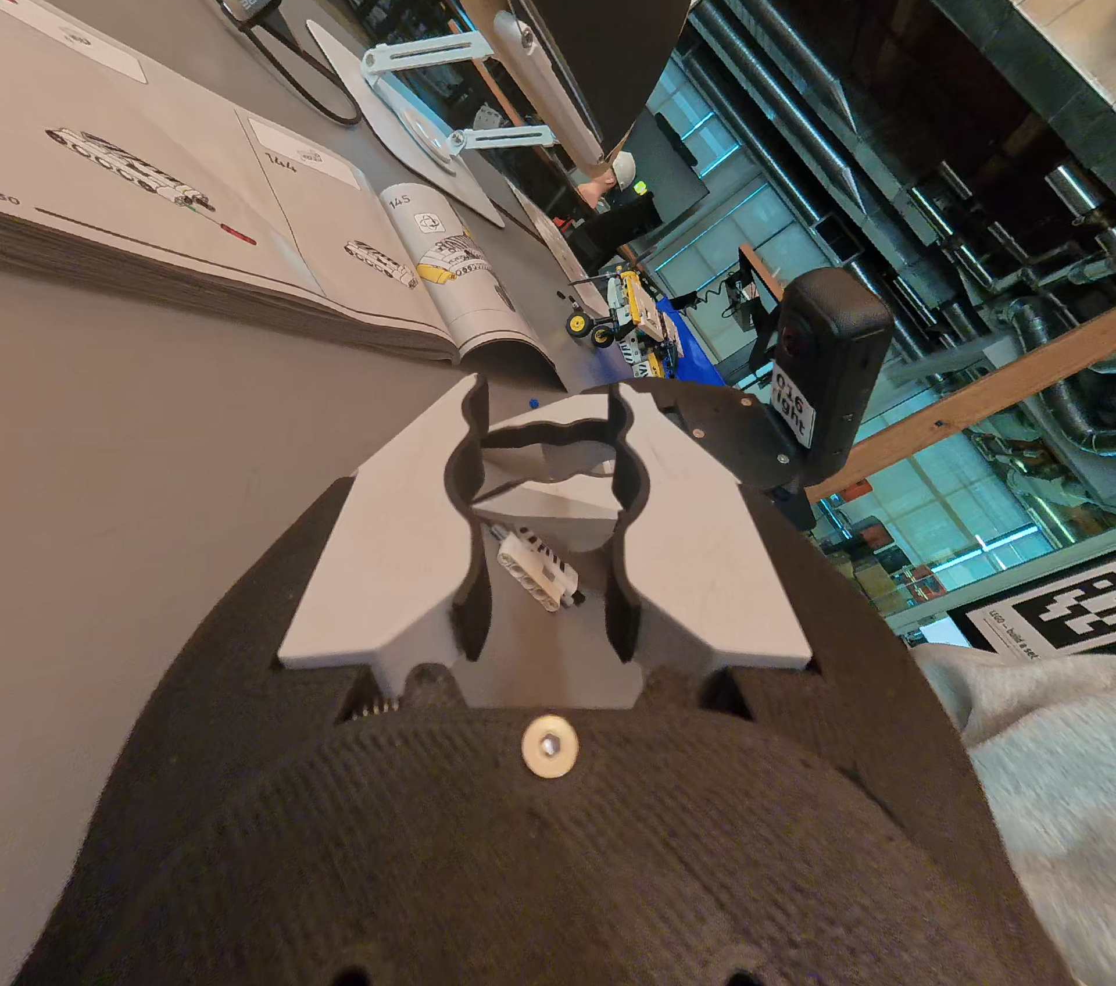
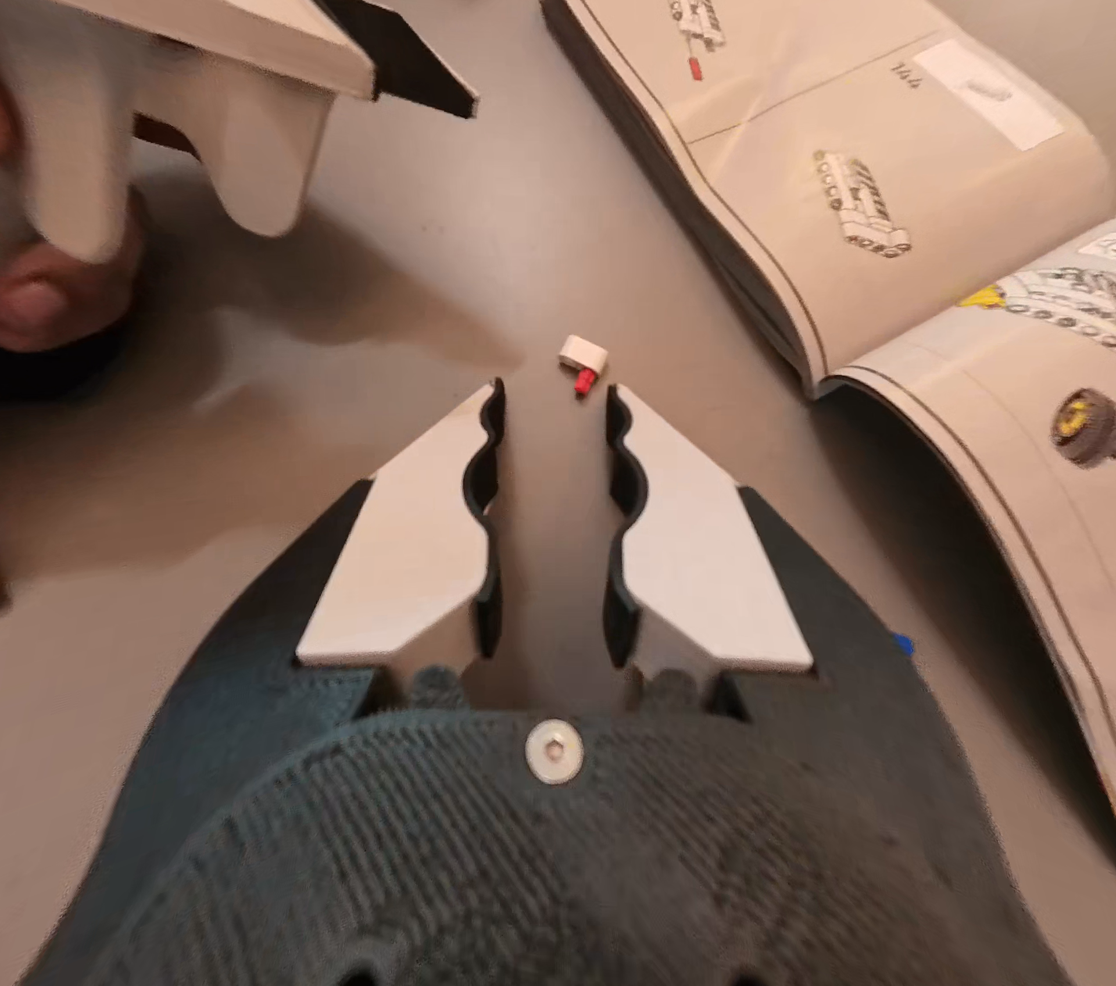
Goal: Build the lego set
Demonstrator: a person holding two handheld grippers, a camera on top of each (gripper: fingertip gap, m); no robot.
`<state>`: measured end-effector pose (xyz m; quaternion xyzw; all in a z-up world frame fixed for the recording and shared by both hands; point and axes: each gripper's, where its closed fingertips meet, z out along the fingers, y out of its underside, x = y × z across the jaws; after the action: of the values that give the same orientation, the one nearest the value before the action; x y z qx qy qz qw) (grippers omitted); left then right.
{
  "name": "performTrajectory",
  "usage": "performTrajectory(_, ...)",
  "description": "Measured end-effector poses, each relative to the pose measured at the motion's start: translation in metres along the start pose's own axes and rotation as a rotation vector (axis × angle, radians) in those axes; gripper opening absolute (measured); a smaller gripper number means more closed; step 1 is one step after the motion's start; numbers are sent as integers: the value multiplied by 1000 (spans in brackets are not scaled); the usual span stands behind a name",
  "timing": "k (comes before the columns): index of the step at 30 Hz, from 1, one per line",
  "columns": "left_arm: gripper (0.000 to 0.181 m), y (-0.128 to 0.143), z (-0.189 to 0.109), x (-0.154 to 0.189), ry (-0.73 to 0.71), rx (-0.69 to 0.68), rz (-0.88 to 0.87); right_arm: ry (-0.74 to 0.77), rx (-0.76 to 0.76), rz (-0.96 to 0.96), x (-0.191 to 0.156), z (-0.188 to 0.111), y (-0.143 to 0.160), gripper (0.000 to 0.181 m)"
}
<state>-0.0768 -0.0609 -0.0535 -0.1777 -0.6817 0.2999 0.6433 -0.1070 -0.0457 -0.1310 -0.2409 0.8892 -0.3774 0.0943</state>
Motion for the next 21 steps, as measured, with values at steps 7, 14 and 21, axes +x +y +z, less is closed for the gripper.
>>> performTrajectory(7,38,-2,-1,-1,-3,9,1,56,-6,15,18,0,-1,24)
performTrajectory(14,38,-1,0,-1,-3,6,-1,155,-32,-43,32,-5,2,9)
performTrajectory(21,38,-1,-1,-1,2,8,-7,31,-38,-2,8,-6,-2,2)
